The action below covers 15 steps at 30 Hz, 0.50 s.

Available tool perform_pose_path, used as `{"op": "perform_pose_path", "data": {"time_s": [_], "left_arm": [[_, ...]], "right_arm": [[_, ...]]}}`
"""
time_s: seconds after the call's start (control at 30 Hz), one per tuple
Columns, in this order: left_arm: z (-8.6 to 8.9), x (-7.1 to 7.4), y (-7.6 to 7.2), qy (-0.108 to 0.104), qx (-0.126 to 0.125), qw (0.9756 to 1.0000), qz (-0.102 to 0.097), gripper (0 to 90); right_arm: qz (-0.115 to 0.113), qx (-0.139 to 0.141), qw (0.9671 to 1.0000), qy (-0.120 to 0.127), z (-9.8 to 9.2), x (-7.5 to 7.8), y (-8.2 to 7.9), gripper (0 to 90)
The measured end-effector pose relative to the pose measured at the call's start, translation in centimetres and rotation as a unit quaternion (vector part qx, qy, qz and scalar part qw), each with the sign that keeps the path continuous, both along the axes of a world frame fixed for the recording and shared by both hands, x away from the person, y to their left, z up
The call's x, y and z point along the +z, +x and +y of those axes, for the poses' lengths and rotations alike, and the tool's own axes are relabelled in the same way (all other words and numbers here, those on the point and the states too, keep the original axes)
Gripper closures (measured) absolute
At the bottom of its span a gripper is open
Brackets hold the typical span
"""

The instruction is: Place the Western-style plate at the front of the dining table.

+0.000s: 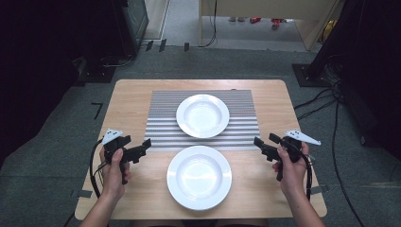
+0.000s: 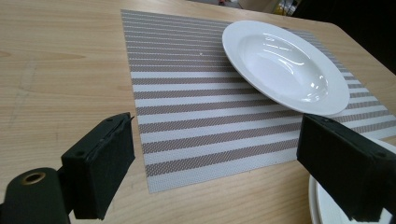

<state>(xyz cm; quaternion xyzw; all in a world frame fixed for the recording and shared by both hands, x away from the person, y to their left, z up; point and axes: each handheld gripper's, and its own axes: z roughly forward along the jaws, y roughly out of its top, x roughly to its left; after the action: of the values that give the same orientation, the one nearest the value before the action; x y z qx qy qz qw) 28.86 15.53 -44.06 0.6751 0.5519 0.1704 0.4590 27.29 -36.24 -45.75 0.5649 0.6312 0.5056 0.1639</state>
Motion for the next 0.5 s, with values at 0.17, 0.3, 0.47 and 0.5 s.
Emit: {"op": "perform_pose_path", "data": {"time_s": [0.17, 0.3, 0.47, 0.5], "left_arm": [[0.6, -0.1, -1.3, 0.004, 0.000, 1.0000, -0.003, 11.3], [1.2, -0.6, -2.3, 0.009, 0.002, 1.0000, 0.000, 11.4], [2.2, -1.3, -3.2, 0.014, 0.012, 0.9998, 0.006, 11.4], [2.4, -1.5, -3.3, 0.015, 0.013, 0.9998, 0.007, 11.3]], "right_arm": [[-0.002, -0.008, 1.0000, -0.005, -1.0, -0.2, -1.3, 21.8], [-0.005, -0.015, 0.9998, -0.009, -2.0, -0.2, -2.4, 21.6], [-0.004, -0.028, 0.9995, -0.012, -3.4, -0.4, -3.8, 21.4], [-0.004, -0.031, 0.9994, -0.014, -3.7, -0.5, -4.1, 21.5]]}}
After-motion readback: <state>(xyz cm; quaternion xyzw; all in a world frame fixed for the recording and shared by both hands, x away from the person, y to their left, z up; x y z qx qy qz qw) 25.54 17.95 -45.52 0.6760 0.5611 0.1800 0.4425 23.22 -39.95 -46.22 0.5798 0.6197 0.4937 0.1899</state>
